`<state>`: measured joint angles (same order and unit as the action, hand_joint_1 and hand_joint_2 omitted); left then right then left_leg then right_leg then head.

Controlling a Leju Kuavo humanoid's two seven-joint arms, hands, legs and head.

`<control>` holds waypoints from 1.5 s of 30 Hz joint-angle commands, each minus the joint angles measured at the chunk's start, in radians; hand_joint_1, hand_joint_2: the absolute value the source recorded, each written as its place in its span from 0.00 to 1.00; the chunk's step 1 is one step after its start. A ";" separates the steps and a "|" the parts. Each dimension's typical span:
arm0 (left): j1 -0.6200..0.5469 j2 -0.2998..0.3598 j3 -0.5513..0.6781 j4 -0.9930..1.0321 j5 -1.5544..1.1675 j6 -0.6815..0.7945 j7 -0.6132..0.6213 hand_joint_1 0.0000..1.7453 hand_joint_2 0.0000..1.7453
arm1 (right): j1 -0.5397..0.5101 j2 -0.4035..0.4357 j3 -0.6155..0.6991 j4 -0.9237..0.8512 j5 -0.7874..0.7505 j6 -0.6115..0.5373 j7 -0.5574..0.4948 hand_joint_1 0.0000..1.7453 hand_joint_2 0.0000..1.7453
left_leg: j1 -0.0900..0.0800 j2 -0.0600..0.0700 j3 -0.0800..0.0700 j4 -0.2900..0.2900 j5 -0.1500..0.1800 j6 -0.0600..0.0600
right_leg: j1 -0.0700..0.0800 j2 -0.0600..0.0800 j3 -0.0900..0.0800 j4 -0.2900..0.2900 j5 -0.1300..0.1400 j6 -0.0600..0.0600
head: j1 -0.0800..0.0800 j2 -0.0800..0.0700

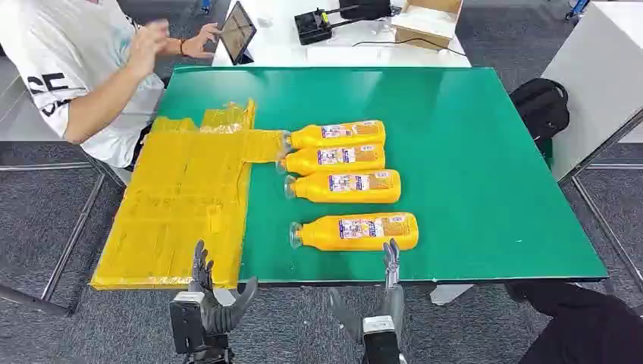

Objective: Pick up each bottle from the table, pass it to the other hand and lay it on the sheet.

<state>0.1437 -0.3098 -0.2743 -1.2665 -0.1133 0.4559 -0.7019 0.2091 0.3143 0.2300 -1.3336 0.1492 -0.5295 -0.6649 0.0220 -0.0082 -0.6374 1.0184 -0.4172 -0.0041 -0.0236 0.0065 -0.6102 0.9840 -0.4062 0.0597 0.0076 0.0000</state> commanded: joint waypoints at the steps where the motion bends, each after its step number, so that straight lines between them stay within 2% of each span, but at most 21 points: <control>1: -0.037 -0.032 -0.015 0.066 0.002 -0.002 0.004 0.00 1.00 | 0.000 0.024 -0.014 0.033 -0.007 0.002 -0.033 0.00 1.00 | 0.000 -0.001 0.004 0.000 -0.002 0.001 | 0.001 -0.002 0.005 -0.001 -0.002 -0.002 | 0.000 0.000; 8: -0.041 -0.032 -0.016 0.067 0.003 -0.002 0.004 0.00 1.00 | -0.003 0.022 -0.014 0.033 -0.007 -0.001 -0.033 0.00 1.00 | 0.000 -0.001 0.002 0.000 -0.001 0.001 | 0.000 -0.002 0.002 0.000 -0.001 -0.002 | 0.000 0.000; 11: -0.041 -0.033 -0.016 0.069 0.004 -0.003 0.004 0.00 1.00 | -0.003 0.022 -0.015 0.033 -0.005 -0.005 -0.033 0.00 1.00 | 0.000 -0.001 0.006 0.000 -0.003 0.002 | 0.001 -0.002 0.007 -0.001 -0.003 -0.003 | 0.000 0.000; 14: -0.044 -0.030 -0.017 0.072 0.004 -0.007 0.004 0.00 1.00 | -0.004 -0.010 0.008 0.002 0.045 -0.069 -0.033 0.00 1.00 | 0.000 -0.001 0.004 -0.001 -0.001 0.001 | 0.001 -0.002 0.004 -0.001 -0.002 -0.002 | 0.000 0.000; 16: -0.044 -0.030 -0.017 0.072 0.004 -0.007 0.004 0.00 1.00 | -0.004 -0.010 0.008 0.002 0.045 -0.069 -0.033 0.00 1.00 | 0.000 -0.001 0.003 0.000 -0.001 0.001 | 0.001 -0.002 0.004 -0.001 -0.002 -0.002 | 0.000 0.000; 18: -0.057 -0.033 -0.020 0.080 0.004 -0.014 0.004 0.00 1.00 | -0.006 -0.048 0.011 -0.045 0.130 -0.144 -0.033 0.00 1.00 | 0.000 -0.001 0.005 0.000 -0.002 0.002 | 0.001 -0.002 0.006 -0.001 -0.002 -0.003 | 0.000 0.000; 20: -0.069 -0.030 -0.026 0.090 0.006 -0.026 0.004 0.00 1.00 | -0.013 -0.066 -0.039 -0.073 0.220 -0.158 -0.031 0.00 1.00 | 0.000 -0.002 0.002 0.000 0.000 0.001 | 0.000 -0.003 0.002 -0.001 -0.001 -0.001 | 0.000 0.000; 23: -0.088 -0.029 -0.037 0.111 0.006 -0.055 0.004 0.00 1.00 | -0.048 -0.108 -0.151 -0.122 0.443 -0.077 0.133 0.00 1.00 | -0.001 -0.003 0.005 0.000 -0.001 0.002 | 0.000 -0.005 0.006 -0.001 -0.002 -0.002 | 0.000 0.000; 25: -0.094 -0.031 -0.042 0.123 0.006 -0.062 0.004 0.00 1.00 | -0.075 -0.123 -0.181 -0.112 0.498 -0.080 0.151 0.00 1.00 | -0.001 -0.003 0.005 -0.001 -0.001 0.003 | 0.000 -0.005 0.006 -0.002 -0.002 -0.002 | 0.000 0.000; 28: -0.094 -0.031 -0.042 0.123 0.006 -0.062 0.004 0.00 1.00 | -0.075 -0.123 -0.181 -0.112 0.498 -0.080 0.151 0.00 1.00 | -0.001 -0.003 0.003 -0.001 0.000 0.002 | 0.000 -0.004 0.005 -0.001 -0.001 -0.001 | 0.000 0.000; 30: -0.094 -0.031 -0.042 0.123 0.006 -0.062 0.004 0.00 1.00 | -0.075 -0.123 -0.181 -0.112 0.498 -0.080 0.151 0.00 1.00 | -0.001 -0.001 0.011 -0.001 -0.004 0.005 | 0.001 -0.004 0.013 -0.002 -0.004 -0.004 | 0.000 0.000; 31: -0.094 -0.031 -0.042 0.123 0.006 -0.062 0.004 0.00 1.00 | -0.075 -0.123 -0.181 -0.112 0.498 -0.080 0.151 0.00 1.00 | -0.001 -0.002 0.003 0.000 0.000 0.002 | 0.000 -0.003 0.004 -0.001 -0.001 -0.001 | 0.000 0.000; 32: -0.094 -0.031 -0.042 0.123 0.006 -0.062 0.004 0.00 1.00 | -0.075 -0.123 -0.181 -0.112 0.498 -0.080 0.151 0.00 1.00 | -0.001 -0.002 0.005 -0.001 -0.001 0.002 | 0.000 -0.003 0.006 -0.001 -0.001 -0.002 | 0.000 0.000; 38: -0.112 -0.027 -0.049 0.143 0.006 -0.077 0.004 0.00 1.00 | -0.198 -0.170 -0.232 0.021 0.647 -0.016 0.298 0.00 1.00 | -0.001 0.001 0.009 -0.001 -0.002 0.004 | 0.001 -0.001 0.010 -0.002 -0.002 -0.003 | 0.000 0.000; 41: -0.118 -0.027 -0.047 0.153 0.002 -0.092 0.004 0.00 1.00 | -0.260 -0.200 -0.232 0.115 0.714 0.050 0.380 0.00 1.00 | 0.000 0.000 0.004 -0.001 0.000 0.002 | 0.000 -0.001 0.005 -0.002 0.001 -0.001 | 0.000 0.000; 45: -0.121 -0.028 -0.046 0.159 -0.001 -0.100 0.004 0.00 1.00 | -0.285 -0.206 -0.239 0.144 0.720 0.061 0.397 0.00 1.00 | 0.000 0.000 0.005 -0.001 0.000 0.003 | 0.001 -0.002 0.006 -0.002 0.000 -0.002 | 0.000 0.000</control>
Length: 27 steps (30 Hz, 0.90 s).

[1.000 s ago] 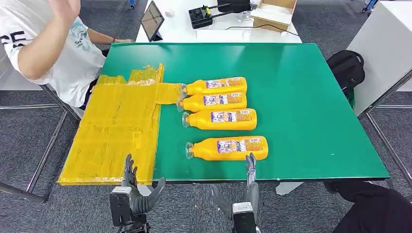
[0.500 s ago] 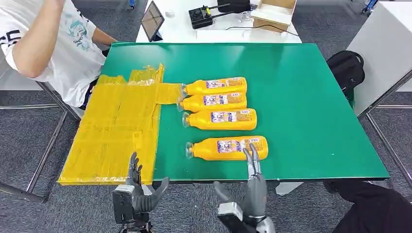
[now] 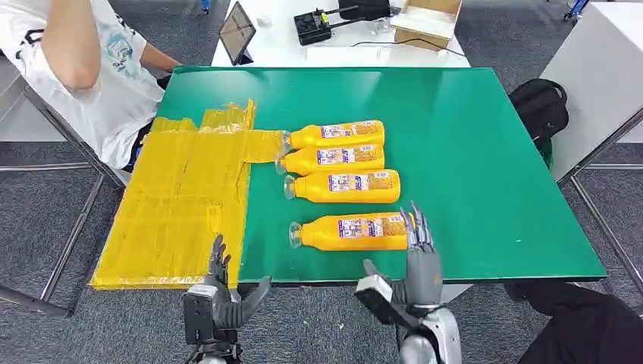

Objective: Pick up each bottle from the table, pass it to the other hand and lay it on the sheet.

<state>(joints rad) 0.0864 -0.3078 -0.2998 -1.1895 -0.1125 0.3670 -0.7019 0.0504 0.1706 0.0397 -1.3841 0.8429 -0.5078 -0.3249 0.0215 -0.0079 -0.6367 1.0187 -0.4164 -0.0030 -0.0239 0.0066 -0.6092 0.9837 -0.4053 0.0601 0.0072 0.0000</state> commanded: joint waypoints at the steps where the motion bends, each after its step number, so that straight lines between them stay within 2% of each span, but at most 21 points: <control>1: -0.064 -0.030 -0.020 0.082 -0.002 -0.011 0.004 0.00 1.00 | -0.126 -0.062 -0.048 0.195 0.026 0.040 0.057 0.00 1.00 | 0.000 -0.001 0.003 -0.001 0.000 0.002 | 0.001 -0.002 0.004 -0.001 -0.001 -0.002 | 0.000 0.000; 5: -0.064 -0.030 -0.020 0.082 -0.002 -0.011 0.004 0.00 1.00 | -0.126 -0.062 -0.048 0.195 0.026 0.040 0.057 0.00 1.00 | 0.000 -0.001 0.006 -0.001 -0.001 0.003 | 0.001 -0.002 0.007 -0.001 -0.002 -0.003 | 0.000 0.000; 8: -0.064 -0.030 -0.020 0.082 -0.002 -0.011 0.004 0.00 1.00 | -0.126 -0.062 -0.048 0.195 0.026 0.040 0.057 0.00 1.00 | 0.000 -0.001 0.002 -0.001 0.000 0.002 | 0.001 -0.002 0.003 -0.001 -0.001 -0.002 | 0.000 0.000; 11: -0.071 -0.033 -0.016 0.094 -0.009 -0.029 0.004 0.00 1.00 | -0.177 -0.090 -0.040 0.265 0.063 0.108 0.129 0.00 1.00 | 0.000 0.000 0.003 0.000 0.000 0.002 | 0.001 -0.001 0.003 -0.001 -0.001 -0.002 | 0.000 0.000; 27: -0.110 -0.041 -0.028 0.158 -0.006 -0.053 0.004 0.00 1.00 | -0.395 -0.109 -0.025 0.623 0.094 0.193 0.190 0.00 1.00 | 0.000 0.001 0.005 0.000 -0.001 0.003 | 0.001 0.000 0.005 -0.001 -0.001 -0.002 | 0.000 0.000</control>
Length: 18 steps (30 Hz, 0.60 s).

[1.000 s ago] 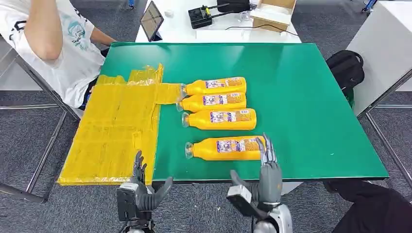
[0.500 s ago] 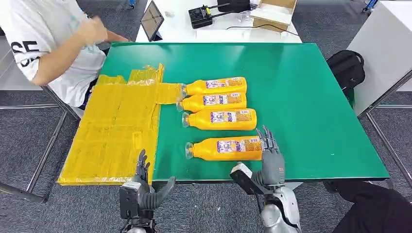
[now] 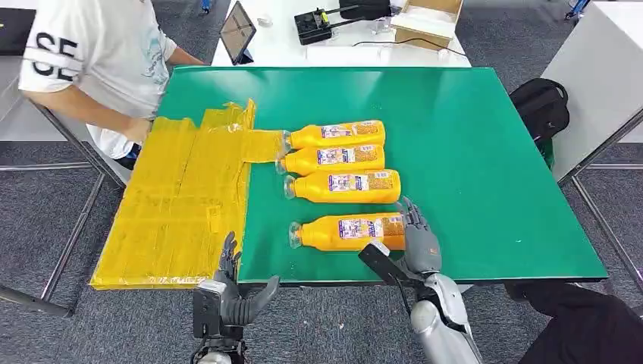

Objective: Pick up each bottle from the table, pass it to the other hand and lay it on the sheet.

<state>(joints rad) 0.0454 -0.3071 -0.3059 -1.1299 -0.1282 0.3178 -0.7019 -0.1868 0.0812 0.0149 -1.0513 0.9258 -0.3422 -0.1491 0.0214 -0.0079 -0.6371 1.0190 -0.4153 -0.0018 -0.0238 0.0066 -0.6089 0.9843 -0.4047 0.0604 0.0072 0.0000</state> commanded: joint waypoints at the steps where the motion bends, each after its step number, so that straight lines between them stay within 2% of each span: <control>1: -0.072 -0.042 -0.021 0.106 0.010 -0.009 0.004 0.00 1.00 | -0.179 -0.015 0.007 0.319 0.017 0.026 0.021 0.00 1.00 | 0.000 0.001 0.003 0.000 -0.001 0.001 | 0.000 0.000 0.003 -0.001 -0.001 -0.002 | 0.000 0.000; 10: -0.071 -0.042 -0.021 0.106 0.010 -0.010 0.004 0.00 1.00 | -0.181 -0.014 0.007 0.320 0.017 0.025 0.021 0.00 1.00 | 0.000 0.000 0.004 0.000 -0.001 0.001 | 0.001 -0.002 0.005 -0.001 -0.001 -0.002 | 0.000 0.000; 18: -0.081 -0.042 -0.027 0.122 0.018 -0.014 0.004 0.00 1.00 | -0.268 -0.009 0.066 0.450 0.049 0.078 0.029 0.00 1.00 | 0.000 0.001 0.003 0.000 -0.001 0.001 | 0.000 0.000 0.003 -0.001 0.000 -0.002 | 0.000 0.000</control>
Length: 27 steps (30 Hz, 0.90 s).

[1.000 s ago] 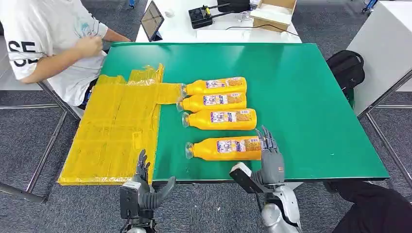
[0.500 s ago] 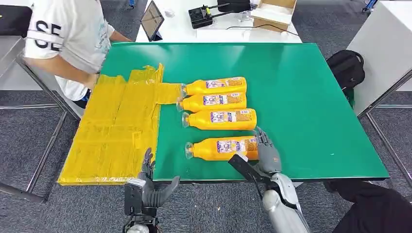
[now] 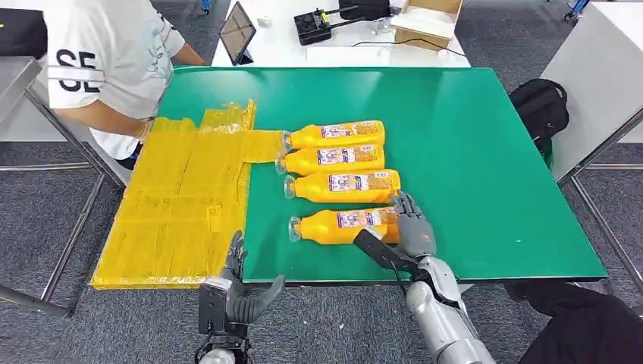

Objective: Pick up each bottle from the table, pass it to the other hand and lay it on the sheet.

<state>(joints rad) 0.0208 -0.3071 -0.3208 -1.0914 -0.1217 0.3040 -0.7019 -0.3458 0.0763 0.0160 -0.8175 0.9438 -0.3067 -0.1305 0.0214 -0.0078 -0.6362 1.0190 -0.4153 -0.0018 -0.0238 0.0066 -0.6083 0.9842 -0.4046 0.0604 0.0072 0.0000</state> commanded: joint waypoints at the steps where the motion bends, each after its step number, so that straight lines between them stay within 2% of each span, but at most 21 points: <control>1: -0.056 -0.042 -0.012 0.083 0.012 -0.002 0.004 0.00 1.00 | -0.127 -0.004 0.079 0.233 0.034 0.053 0.012 0.00 1.00 | 0.000 0.001 0.004 0.000 -0.001 0.001 | 0.001 0.000 0.004 -0.001 -0.001 -0.002 | 0.000 0.000; 9: -0.057 -0.042 0.005 0.088 0.009 -0.014 0.004 0.00 1.00 | -0.288 -0.054 0.160 0.331 0.010 0.268 -0.020 0.00 1.00 | 0.000 0.005 0.004 0.000 0.000 0.001 | 0.000 0.004 0.002 0.000 0.001 -0.001 | 0.000 0.000; 13: -0.062 -0.042 -0.002 0.094 0.015 -0.009 0.004 0.00 1.00 | -0.325 -0.072 0.165 0.358 -0.022 0.322 -0.048 0.00 1.00 | 0.000 0.004 0.007 0.000 -0.001 0.002 | 0.001 0.002 0.006 0.000 0.001 -0.005 | 0.000 0.000; 18: -0.065 -0.042 -0.002 0.100 0.019 -0.006 0.004 0.00 1.00 | -0.366 -0.101 0.188 0.379 -0.055 0.391 -0.073 0.02 1.00 | -0.001 0.003 0.006 0.000 0.000 0.002 | 0.000 0.002 0.004 0.000 0.002 -0.004 | 0.000 0.000; 19: -0.067 -0.042 -0.003 0.104 0.019 -0.007 0.004 0.00 1.00 | -0.371 -0.104 0.190 0.384 -0.065 0.409 -0.078 0.48 1.00 | -0.001 0.003 0.005 0.000 0.000 0.002 | 0.000 0.002 0.004 0.000 0.002 -0.003 | 0.000 0.000; 20: -0.070 -0.042 -0.005 0.110 0.021 -0.009 0.004 0.00 1.00 | -0.377 -0.111 0.201 0.389 -0.063 0.421 -0.077 0.88 1.00 | 0.000 0.003 0.005 0.000 0.001 0.001 | 0.000 0.002 0.003 0.000 0.002 -0.003 | 0.000 0.000; 21: -0.072 -0.042 -0.009 0.115 0.031 -0.010 0.004 0.00 1.00 | -0.378 -0.116 0.212 0.391 -0.068 0.426 -0.078 0.95 1.00 | -0.001 0.003 0.005 0.000 0.001 0.001 | 0.000 0.002 0.003 0.000 0.002 -0.003 | 0.000 0.000; 22: -0.074 -0.042 -0.009 0.119 0.037 -0.014 0.004 0.00 1.00 | -0.377 -0.118 0.217 0.392 -0.072 0.430 -0.080 0.98 1.00 | -0.001 0.002 0.006 0.000 0.000 0.002 | 0.000 0.001 0.004 0.000 0.002 -0.004 | 0.000 0.000; 27: -0.078 -0.042 -0.007 0.126 0.045 -0.022 0.004 0.00 1.00 | -0.362 -0.128 0.242 0.394 -0.087 0.432 -0.081 0.99 1.00 | 0.000 0.002 0.005 0.000 0.001 0.001 | 0.001 0.002 0.004 -0.001 0.002 -0.003 | 0.000 0.000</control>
<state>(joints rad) 0.0000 -0.3071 -0.3212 -1.0502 -0.0862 0.2876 -0.7019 -0.6755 -0.0122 0.1820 -0.5367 0.8678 0.1095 -0.2121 0.0213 -0.0033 -0.6326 1.0192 -0.4144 -0.0016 -0.0238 0.0112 -0.6070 0.9840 -0.4012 0.0590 0.0073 0.0000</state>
